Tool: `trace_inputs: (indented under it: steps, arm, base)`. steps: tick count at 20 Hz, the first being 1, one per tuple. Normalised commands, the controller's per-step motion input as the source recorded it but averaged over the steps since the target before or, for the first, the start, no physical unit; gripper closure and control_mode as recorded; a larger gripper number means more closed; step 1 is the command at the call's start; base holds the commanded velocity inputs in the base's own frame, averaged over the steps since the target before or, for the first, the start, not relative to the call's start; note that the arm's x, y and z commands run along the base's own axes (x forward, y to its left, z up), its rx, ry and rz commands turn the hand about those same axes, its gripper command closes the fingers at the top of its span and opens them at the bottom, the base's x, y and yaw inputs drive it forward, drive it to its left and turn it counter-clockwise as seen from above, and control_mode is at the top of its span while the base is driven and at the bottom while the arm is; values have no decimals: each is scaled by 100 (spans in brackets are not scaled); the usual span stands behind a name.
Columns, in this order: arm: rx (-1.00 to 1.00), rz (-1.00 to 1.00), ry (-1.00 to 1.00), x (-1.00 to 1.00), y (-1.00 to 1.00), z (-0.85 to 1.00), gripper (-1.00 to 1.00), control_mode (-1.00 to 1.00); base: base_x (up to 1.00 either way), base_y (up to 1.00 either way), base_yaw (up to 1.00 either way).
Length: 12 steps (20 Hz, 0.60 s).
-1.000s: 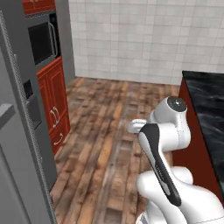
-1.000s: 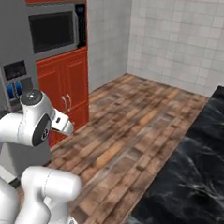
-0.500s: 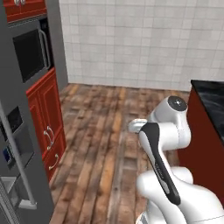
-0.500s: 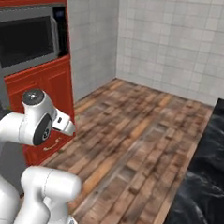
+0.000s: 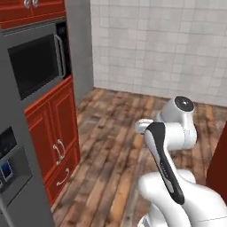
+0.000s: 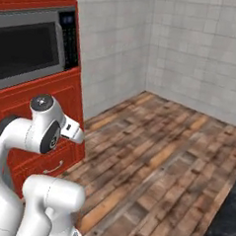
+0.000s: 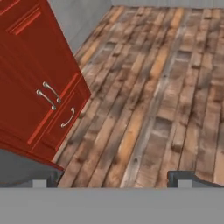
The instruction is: Take a sugar cube from the saucer and place it inside the coffee. Then, grab milk from the fridge and place it next to the coffee on the counter to sweeten the coffee.
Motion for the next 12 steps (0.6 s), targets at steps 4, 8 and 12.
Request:
trace_inputs:
  steps: [4,8,12]
  arm:
    - [0,0,0,0,0,0,-100,100]
    - [0,0,0,0,0,0,-100,100]
    - [0,0,0,0,0,0,-100,100]
  base:
    - [11,2,94]
    - [-1,9,100]
    - [0,14,100]
